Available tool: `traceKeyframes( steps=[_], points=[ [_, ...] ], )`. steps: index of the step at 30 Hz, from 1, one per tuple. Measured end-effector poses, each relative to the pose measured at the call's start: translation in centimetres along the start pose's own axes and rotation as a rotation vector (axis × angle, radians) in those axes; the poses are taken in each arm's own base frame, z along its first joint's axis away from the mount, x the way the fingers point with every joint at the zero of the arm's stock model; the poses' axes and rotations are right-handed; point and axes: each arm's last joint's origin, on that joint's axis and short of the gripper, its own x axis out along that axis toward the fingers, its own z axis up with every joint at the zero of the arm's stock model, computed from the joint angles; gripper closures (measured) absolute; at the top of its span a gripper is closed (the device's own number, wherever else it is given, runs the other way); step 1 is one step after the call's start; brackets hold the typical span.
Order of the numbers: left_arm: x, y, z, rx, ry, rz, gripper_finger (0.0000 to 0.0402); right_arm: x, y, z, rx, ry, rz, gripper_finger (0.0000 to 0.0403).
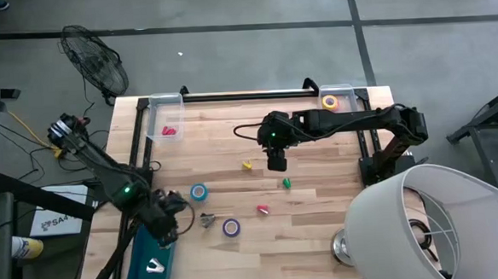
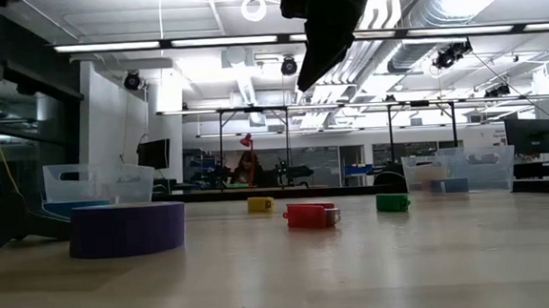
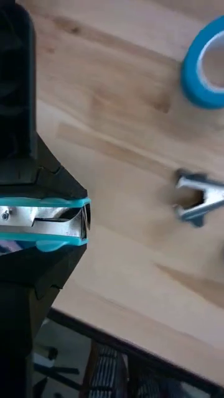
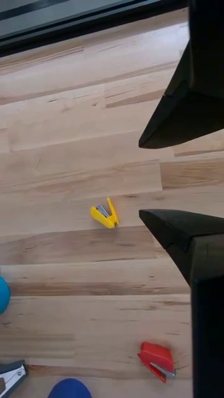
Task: Pick and place Stapler, Stapler remover, tape
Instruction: Put the light blue staple remover into the blue bin
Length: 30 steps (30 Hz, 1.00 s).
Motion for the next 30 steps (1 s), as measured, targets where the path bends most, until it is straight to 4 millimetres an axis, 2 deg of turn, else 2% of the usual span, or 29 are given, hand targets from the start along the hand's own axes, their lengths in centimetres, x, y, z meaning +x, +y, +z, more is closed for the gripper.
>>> traceKeyframes(
  steps=[7,16,24,30],
  points=[
    [-0.4,-0.5,-2.9,0.07,0.04,0.008,0.0305,0.0,0.0,0.0,0.055,-0.002,0.001,0.0242],
    [-0.4,-0.7,-5.7,0.208,0.125,0.03,0.0305,0.0,0.3,0.0,0.05,-0.002,0.005,0.0242],
    [0.9,-1.4,-7.1,0.44,0.161,0.064,0.0305,0.0,0.3,0.0,0.045,-0.002,0.004,0.0242],
    [2.2,-2.4,-7.4,0.68,0.211,0.007,0.0305,0.0,0.3,0.0,0.021,-0.003,0.004,0.0242]
  ],
)
